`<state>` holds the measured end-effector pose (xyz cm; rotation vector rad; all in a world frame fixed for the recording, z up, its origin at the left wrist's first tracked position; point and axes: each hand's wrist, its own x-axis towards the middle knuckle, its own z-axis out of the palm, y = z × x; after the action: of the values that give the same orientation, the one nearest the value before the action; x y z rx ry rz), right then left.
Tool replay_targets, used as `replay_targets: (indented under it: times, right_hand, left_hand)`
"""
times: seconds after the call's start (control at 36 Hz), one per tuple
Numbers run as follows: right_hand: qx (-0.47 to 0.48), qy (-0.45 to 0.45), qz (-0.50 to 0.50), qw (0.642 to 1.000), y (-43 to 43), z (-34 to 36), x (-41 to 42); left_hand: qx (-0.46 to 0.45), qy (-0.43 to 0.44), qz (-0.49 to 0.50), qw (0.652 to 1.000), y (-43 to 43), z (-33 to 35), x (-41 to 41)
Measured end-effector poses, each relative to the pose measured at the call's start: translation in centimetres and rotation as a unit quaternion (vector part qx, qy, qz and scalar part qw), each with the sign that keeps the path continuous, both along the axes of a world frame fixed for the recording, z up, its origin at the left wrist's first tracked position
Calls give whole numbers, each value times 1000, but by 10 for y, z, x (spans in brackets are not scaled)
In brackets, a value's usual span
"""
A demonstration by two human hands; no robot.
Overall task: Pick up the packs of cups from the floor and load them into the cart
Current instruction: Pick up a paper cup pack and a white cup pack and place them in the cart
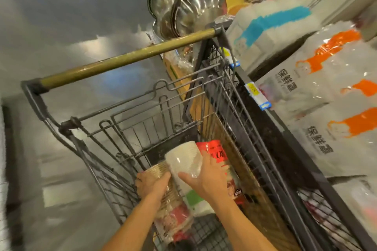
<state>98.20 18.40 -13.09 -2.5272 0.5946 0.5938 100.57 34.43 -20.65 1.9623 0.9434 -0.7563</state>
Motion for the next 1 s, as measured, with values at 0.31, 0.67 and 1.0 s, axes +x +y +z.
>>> replay_targets:
  times: [0.31, 0.67, 1.0]
  right_hand:
    - [-96, -29, -10, 995, -41, 98, -28]
    - [-190, -151, -109, 964, -104, 267, -217]
    - [-221, -103, -320, 916, -138, 327, -467]
  left_hand:
    - [68, -195, -371, 905, -20, 141, 5]
    - [52, -407, -661, 629, -121, 320, -109]
    - [-5, -455, -795, 401, -229, 393, -312]
